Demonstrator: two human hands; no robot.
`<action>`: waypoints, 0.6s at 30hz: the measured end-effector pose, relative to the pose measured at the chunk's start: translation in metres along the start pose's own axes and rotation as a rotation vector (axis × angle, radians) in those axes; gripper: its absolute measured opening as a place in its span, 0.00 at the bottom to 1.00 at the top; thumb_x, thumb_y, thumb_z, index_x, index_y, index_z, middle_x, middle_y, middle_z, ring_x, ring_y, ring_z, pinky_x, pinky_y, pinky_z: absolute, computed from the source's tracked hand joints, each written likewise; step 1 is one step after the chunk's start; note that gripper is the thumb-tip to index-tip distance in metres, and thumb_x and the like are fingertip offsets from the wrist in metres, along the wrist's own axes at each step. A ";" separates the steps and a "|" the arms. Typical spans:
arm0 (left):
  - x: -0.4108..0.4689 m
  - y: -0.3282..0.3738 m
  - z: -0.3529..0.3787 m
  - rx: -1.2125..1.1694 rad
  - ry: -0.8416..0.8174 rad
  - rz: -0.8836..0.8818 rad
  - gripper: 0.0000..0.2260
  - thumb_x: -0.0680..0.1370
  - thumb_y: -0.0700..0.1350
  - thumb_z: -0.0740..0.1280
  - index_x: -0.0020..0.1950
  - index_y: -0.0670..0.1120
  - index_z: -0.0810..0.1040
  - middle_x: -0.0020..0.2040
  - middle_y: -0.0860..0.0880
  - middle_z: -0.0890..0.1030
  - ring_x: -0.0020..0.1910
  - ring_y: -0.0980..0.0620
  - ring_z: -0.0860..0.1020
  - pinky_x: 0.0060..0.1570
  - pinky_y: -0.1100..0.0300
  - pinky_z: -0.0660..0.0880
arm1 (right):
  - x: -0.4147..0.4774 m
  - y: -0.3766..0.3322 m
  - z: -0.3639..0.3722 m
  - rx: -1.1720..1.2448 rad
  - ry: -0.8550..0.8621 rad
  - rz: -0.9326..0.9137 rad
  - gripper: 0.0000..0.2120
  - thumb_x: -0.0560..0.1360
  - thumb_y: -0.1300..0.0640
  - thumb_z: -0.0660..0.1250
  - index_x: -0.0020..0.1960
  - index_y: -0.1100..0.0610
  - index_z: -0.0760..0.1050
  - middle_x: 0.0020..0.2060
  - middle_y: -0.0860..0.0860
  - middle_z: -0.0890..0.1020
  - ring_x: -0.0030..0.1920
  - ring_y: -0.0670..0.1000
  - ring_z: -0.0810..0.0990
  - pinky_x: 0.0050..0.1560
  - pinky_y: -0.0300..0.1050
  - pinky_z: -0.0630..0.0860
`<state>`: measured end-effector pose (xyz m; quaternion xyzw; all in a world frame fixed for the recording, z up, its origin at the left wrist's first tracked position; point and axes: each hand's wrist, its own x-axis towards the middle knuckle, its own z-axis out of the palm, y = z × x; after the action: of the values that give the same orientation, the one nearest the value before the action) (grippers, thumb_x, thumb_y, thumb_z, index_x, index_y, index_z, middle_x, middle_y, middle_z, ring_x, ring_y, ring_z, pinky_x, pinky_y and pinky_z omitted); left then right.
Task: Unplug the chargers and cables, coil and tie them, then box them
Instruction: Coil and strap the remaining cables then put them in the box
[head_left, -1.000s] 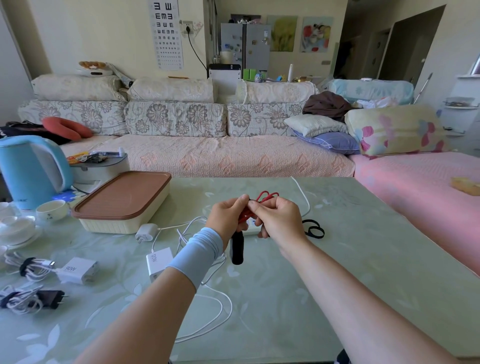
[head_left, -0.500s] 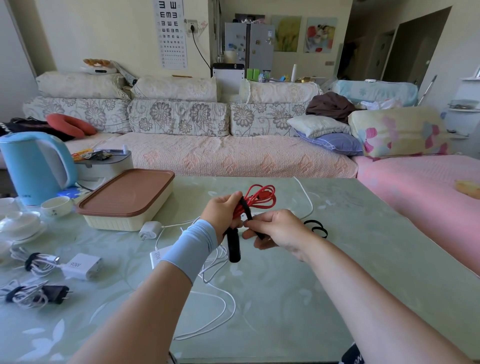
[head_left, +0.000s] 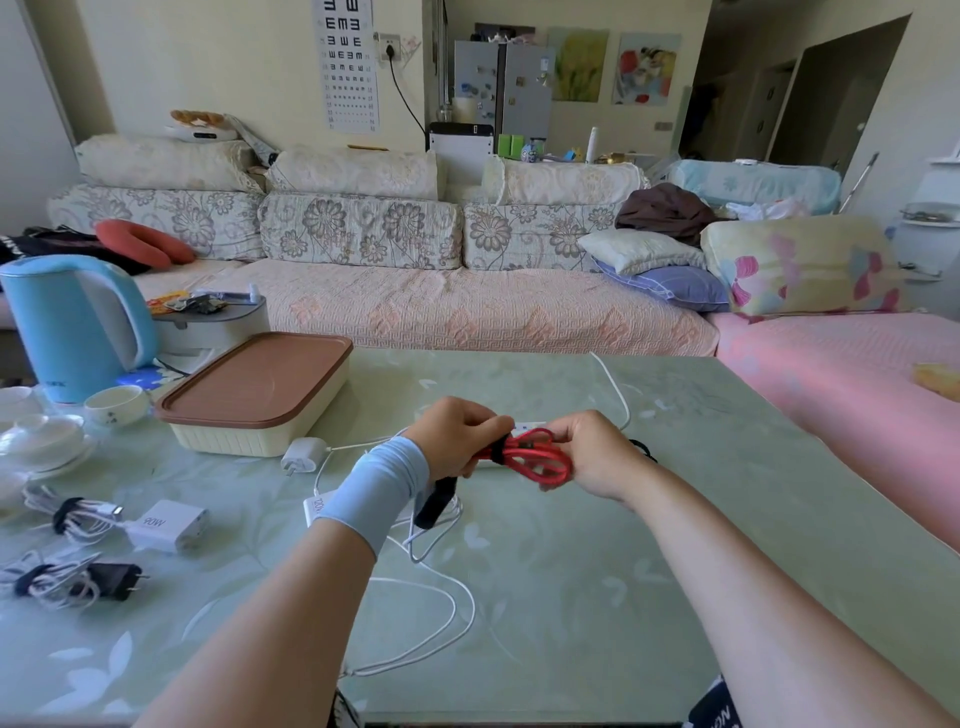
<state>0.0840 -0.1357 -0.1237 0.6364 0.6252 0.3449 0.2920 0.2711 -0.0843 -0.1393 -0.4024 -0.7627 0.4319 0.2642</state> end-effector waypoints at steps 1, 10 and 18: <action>0.000 -0.001 0.000 0.062 0.002 0.012 0.19 0.79 0.52 0.64 0.30 0.47 0.73 0.23 0.47 0.70 0.21 0.50 0.66 0.27 0.63 0.66 | -0.001 -0.003 0.001 0.083 -0.008 0.015 0.11 0.76 0.68 0.68 0.51 0.56 0.85 0.44 0.55 0.87 0.39 0.47 0.83 0.41 0.38 0.79; -0.001 0.005 0.008 0.260 0.073 0.096 0.17 0.80 0.50 0.62 0.37 0.40 0.75 0.26 0.49 0.69 0.25 0.50 0.65 0.30 0.59 0.65 | -0.003 -0.017 0.007 0.284 0.118 0.153 0.07 0.75 0.54 0.72 0.50 0.55 0.85 0.41 0.53 0.87 0.40 0.49 0.85 0.44 0.39 0.78; 0.005 0.002 0.014 0.196 0.140 -0.013 0.17 0.81 0.49 0.59 0.37 0.42 0.74 0.23 0.50 0.69 0.21 0.49 0.69 0.25 0.61 0.67 | 0.000 -0.015 0.018 0.048 0.289 0.124 0.13 0.66 0.57 0.76 0.49 0.46 0.84 0.37 0.44 0.86 0.41 0.45 0.85 0.48 0.43 0.81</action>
<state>0.0967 -0.1302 -0.1297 0.6322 0.6788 0.3238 0.1863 0.2515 -0.0970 -0.1351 -0.5002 -0.6798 0.4033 0.3536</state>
